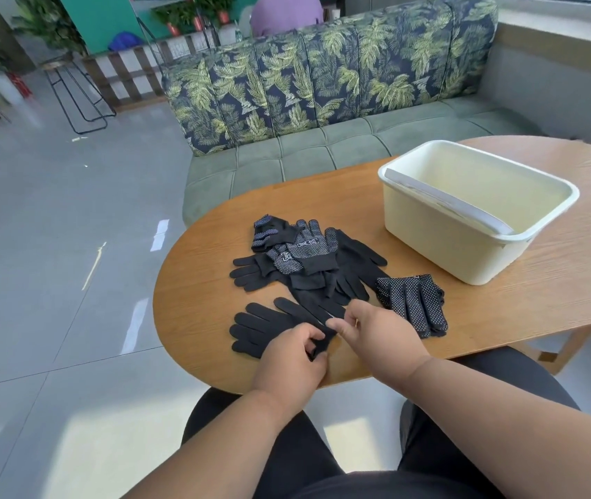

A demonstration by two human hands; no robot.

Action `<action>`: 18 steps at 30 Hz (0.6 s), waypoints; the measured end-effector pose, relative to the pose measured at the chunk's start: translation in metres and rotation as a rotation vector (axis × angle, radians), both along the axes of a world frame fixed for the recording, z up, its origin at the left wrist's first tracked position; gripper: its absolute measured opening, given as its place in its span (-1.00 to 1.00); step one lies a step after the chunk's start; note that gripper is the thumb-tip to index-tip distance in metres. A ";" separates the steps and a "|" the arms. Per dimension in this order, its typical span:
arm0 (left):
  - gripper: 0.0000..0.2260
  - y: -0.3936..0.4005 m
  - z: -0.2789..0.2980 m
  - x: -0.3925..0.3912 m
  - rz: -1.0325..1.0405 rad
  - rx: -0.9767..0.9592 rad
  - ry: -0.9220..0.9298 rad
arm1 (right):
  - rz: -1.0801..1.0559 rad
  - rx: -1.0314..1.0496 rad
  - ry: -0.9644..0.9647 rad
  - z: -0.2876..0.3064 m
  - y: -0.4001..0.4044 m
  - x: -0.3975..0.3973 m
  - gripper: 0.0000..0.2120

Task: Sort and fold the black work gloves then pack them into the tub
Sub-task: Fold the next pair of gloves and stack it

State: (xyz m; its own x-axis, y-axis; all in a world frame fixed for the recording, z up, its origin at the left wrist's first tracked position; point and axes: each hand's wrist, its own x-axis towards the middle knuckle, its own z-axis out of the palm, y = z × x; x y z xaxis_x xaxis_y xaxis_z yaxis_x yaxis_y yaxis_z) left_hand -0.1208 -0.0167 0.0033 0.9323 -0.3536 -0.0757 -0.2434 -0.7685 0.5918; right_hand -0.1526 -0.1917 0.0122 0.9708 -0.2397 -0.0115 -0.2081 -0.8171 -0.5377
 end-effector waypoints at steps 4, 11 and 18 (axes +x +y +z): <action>-0.75 -0.009 0.003 -0.006 0.026 -0.031 0.027 | 0.002 0.027 0.008 -0.001 -0.002 -0.001 -0.58; -0.63 -0.029 0.012 -0.010 0.000 -0.102 0.204 | 0.008 0.153 -0.044 -0.001 -0.003 -0.001 -0.73; -0.76 -0.006 0.016 0.022 0.034 -0.190 0.304 | -0.006 0.110 -0.083 0.001 -0.006 -0.002 -0.72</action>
